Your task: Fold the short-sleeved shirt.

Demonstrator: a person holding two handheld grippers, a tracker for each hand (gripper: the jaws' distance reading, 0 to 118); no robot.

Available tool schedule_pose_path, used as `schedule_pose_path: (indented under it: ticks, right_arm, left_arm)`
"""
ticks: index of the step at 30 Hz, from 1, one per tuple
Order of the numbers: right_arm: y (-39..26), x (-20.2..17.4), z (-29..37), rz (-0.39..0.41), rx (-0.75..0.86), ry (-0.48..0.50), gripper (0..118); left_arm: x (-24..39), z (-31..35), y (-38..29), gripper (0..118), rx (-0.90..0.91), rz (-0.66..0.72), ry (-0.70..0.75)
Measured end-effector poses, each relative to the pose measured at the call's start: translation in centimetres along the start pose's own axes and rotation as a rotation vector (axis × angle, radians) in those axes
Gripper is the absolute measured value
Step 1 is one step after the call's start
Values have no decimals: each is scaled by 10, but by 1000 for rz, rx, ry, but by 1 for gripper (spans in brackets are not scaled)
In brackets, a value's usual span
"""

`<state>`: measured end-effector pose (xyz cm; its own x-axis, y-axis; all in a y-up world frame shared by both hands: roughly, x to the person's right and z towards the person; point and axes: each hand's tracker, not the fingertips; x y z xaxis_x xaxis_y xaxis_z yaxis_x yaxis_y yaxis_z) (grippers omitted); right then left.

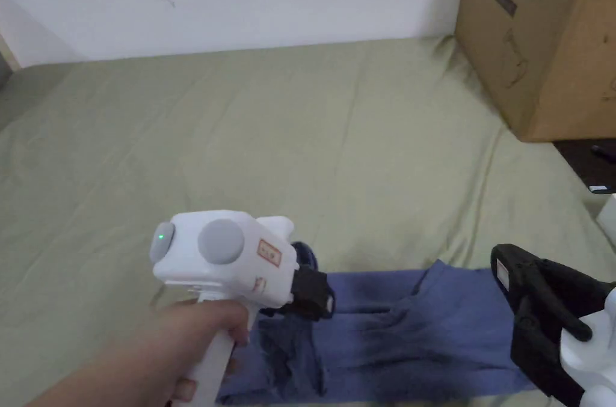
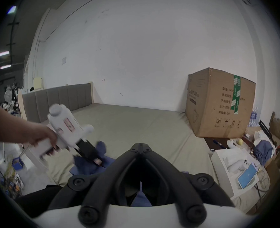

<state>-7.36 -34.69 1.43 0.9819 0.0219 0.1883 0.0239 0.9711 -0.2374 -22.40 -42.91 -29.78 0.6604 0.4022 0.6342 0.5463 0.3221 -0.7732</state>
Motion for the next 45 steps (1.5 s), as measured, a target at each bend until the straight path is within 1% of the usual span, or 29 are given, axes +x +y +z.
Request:
schedule_pose_path:
  ticks: [1, 2, 3, 7, 9, 10, 11, 12, 13, 15, 18, 21, 24, 27, 28, 29, 30, 31, 32, 33, 36, 38, 39, 40, 41, 42, 43, 44, 45]
  right_arm:
    - [0, 3, 2, -6, -5, -14, 0]
    - [0, 5, 3, -11, -11, -28, 0]
    - [0, 8, 4, -18, -12, -34, 0]
    - [-2, 17, 5, -46, -9, -54, 0]
    - [-2, 19, 3, -55, -13, -56, 0]
    - [-3, 19, 3, -58, -12, -56, 0]
    - [-4, 19, 3, -62, -11, -53, 0]
    - [-4, 19, 2, -63, -12, -50, 0]
    - [-5, 19, 2, -63, -14, -48, 0]
    - [-7, 18, 2, -64, -21, -45, 0]
    - [-9, 18, 2, -63, -35, -41, 0]
    - [-10, 18, 2, -63, -47, -44, 0]
    - [-10, 18, 1, -63, -55, -46, 0]
    - [-9, 17, -1, -59, -56, -45, 0]
    - [-8, 16, -2, -61, -54, -44, 0]
    - [-7, 15, -2, -64, -52, -42, 0]
    - [-6, 15, -1, -69, -48, -38, 0]
    - [-5, 14, -1, -73, -44, -34, 0]
    - [-4, 13, 0, -72, -39, -32, 0]
    - [-3, 12, 0, -70, -35, -30, 0]
    - [0, 11, 0, -62, -30, -25, 0]
    - [1, 10, -1, -57, -34, -24, 0]
    - [1, 9, -2, -55, -38, -22, 0]
    - [2, 9, -4, -53, -42, -21, 0]
    - [2, 7, -5, -51, -47, -19, 0]
    - [2, 6, -7, -51, -53, -15, 0]
    - [2, 5, -10, -52, -59, -10, 0]
    - [2, 3, -13, -50, -69, -4, 0]
    - [2, 1, -17, -46, -78, -1, 0]
  left_arm:
    - [6, -7, 3, 110, -19, 5, -12]
    - [8, -9, 5, 116, -11, 11, 6]
    - [9, -4, 5, 113, 46, 6, -3]
    - [-10, 26, 2, 114, 87, 55, 49]
    - [-23, 41, -5, 111, 92, 106, 70]
    - [-27, 44, -8, 102, 81, 120, 62]
    - [-36, 45, -12, 68, 80, 116, 54]
    - [-37, 45, -18, 28, 95, 106, 58]
    - [-36, 41, -20, 0, 109, 85, 83]
    - [-35, 22, -27, 0, 84, 42, 159]
    - [-29, -11, -32, 0, 27, 40, 55]
    - [-17, -49, -34, 0, -34, 47, 5]
    - [-4, -68, -35, 0, -46, 48, -11]
    - [5, -66, -34, 0, -40, 50, -23]
    - [4, -63, -34, 0, -30, 75, -103]
    - [-2, -57, -34, 0, -19, 119, -245]
    - [-6, -51, -34, 0, -12, 175, -431]
    - [-9, -42, -36, 0, -8, 221, -583]
    - [-11, -32, -38, 0, 27, 231, -641]
    - [-14, -17, -39, 0, 93, 210, -629]
    - [-37, 32, -38, 0, 236, 143, -408]
    - [-75, 55, -41, 0, 264, 187, -315]
    - [-94, 65, -43, 0, 251, 229, -302]
    - [-117, 69, -47, 0, 229, 285, -323]
    - [-142, 73, -51, 6, 211, 335, -330]
    - [-162, 73, -58, 24, 188, 371, -356]
    - [-175, 71, -63, 56, 166, 386, -383]
    - [-187, 69, -69, 101, 154, 396, -405]
    - [-195, 64, -74, 110, 135, 403, -418]
